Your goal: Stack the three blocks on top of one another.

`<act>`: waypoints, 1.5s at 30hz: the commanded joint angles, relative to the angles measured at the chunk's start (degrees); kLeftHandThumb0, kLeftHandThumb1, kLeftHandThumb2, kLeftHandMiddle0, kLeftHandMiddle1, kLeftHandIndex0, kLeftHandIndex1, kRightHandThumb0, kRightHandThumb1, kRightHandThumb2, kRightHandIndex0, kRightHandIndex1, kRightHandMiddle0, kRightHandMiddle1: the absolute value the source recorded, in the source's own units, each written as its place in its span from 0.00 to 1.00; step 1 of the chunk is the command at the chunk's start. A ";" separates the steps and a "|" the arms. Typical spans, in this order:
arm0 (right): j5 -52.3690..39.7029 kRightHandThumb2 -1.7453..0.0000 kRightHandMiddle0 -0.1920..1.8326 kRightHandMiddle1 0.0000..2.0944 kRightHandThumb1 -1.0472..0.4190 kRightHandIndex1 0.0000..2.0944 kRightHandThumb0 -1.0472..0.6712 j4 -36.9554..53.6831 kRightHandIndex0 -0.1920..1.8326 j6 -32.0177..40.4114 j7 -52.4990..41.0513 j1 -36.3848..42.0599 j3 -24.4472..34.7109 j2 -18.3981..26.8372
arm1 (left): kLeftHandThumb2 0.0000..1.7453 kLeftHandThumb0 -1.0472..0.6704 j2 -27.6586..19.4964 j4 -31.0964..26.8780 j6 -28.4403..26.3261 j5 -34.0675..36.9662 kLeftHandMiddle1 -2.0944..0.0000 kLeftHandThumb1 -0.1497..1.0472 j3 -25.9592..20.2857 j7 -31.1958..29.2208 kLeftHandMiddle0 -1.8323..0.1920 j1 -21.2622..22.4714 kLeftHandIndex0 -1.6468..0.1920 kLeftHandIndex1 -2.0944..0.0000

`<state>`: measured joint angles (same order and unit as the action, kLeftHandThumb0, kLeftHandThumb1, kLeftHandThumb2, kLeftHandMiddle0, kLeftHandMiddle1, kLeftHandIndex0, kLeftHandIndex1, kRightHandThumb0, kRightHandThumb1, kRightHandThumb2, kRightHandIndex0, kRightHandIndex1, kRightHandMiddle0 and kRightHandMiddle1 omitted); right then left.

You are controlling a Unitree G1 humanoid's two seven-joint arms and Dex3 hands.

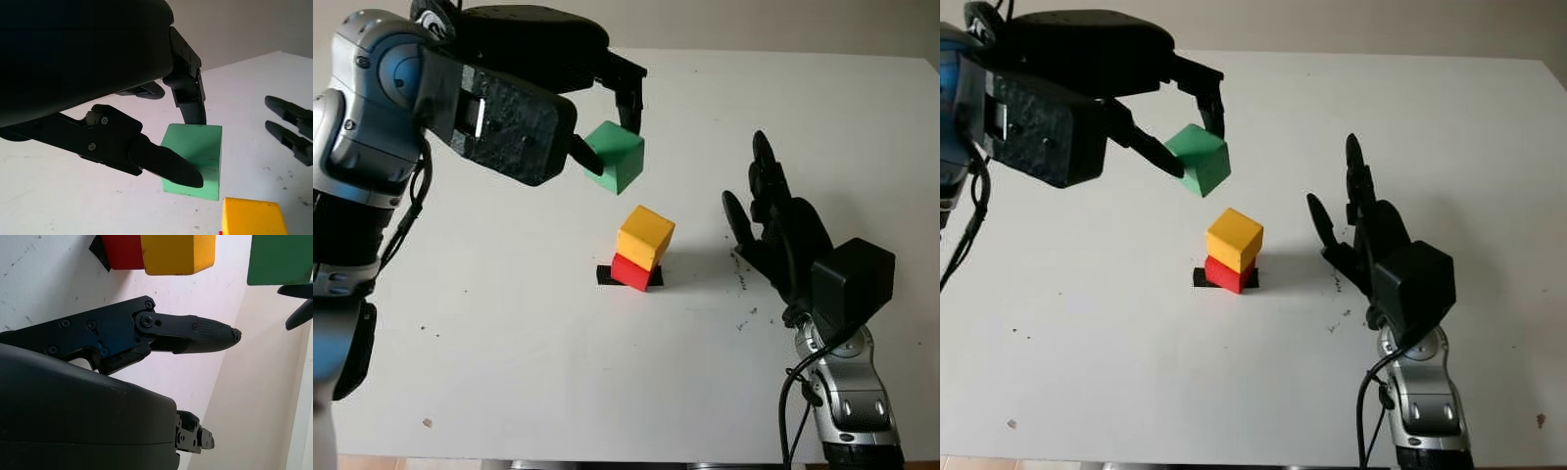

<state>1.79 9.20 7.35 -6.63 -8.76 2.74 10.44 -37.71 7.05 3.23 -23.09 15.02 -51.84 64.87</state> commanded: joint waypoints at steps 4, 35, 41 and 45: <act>0.74 0.71 0.05 0.03 0.00 0.03 0.20 0.09 0.03 -0.30 0.24 0.05 -0.29 0.27 | 0.03 0.37 1.10 -1.59 -0.94 0.74 0.97 0.98 0.45 -1.00 0.72 1.49 0.62 0.46; 0.69 0.70 0.04 0.02 0.00 0.02 0.21 0.39 0.02 -0.21 0.58 0.53 -0.61 -0.54 | 0.03 0.39 4.42 -8.71 -14.17 2.90 0.97 1.00 2.73 -3.64 0.70 -2.89 0.72 0.39; 0.61 0.71 0.04 0.02 0.00 0.02 0.21 0.50 0.01 -0.30 0.79 0.63 -0.82 -0.28 | 0.03 0.40 4.30 -8.89 -13.62 3.33 0.98 1.00 2.54 -3.58 0.71 -3.46 0.70 0.41; 0.37 0.71 0.04 0.02 0.00 0.02 0.20 0.55 0.02 -0.17 0.70 0.65 -0.73 -0.32 | 0.04 0.39 3.98 -8.78 -12.65 3.39 0.98 1.00 2.64 -3.63 0.72 -3.89 0.71 0.38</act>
<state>2.29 9.19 7.29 -6.00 -8.73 1.89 10.24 -33.34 -0.80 -9.87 -19.99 17.91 -55.71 61.16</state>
